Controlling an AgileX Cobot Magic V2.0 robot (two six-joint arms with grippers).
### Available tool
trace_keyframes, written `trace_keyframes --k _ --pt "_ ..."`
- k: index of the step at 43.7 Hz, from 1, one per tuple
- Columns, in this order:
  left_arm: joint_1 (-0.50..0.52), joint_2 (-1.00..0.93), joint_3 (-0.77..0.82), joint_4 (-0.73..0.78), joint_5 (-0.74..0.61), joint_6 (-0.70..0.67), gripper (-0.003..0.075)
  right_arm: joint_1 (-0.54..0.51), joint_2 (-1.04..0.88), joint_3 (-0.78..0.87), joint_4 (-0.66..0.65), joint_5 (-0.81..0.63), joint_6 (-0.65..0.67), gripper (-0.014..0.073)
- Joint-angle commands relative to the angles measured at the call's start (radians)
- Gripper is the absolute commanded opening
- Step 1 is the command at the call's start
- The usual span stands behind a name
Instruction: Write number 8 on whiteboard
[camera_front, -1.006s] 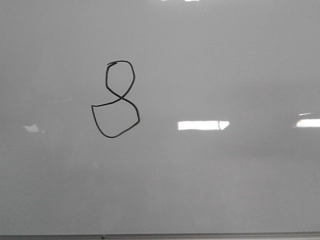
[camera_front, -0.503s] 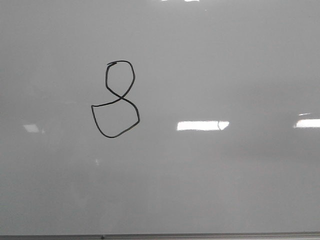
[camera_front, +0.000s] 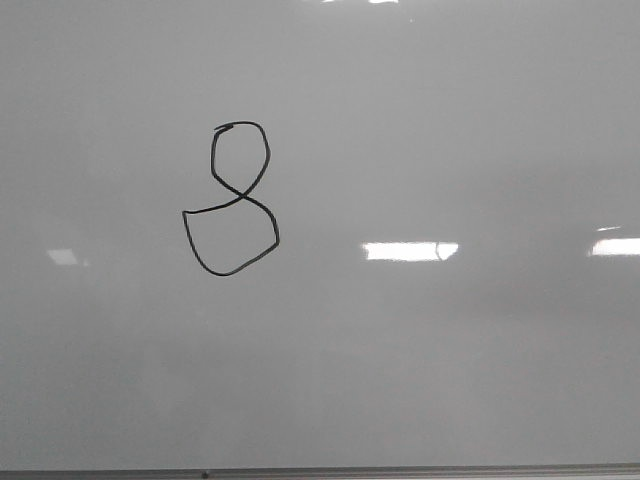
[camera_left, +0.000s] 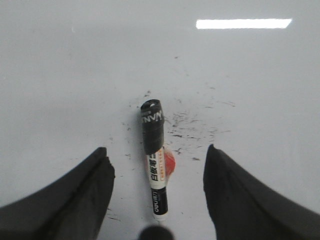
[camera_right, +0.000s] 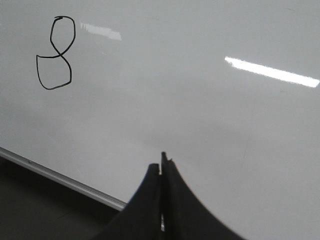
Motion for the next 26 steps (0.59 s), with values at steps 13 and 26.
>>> trace_keyframes --k 13,26 --pt "-0.003 -0.353 0.029 -0.024 0.087 0.001 0.0257 -0.006 0.012 -0.025 0.007 -0.078 -0.001 -0.0069" --pt "-0.003 -0.670 0.119 -0.056 0.181 0.003 -0.0019 -0.006 0.012 -0.025 0.007 -0.078 -0.001 -0.0069"
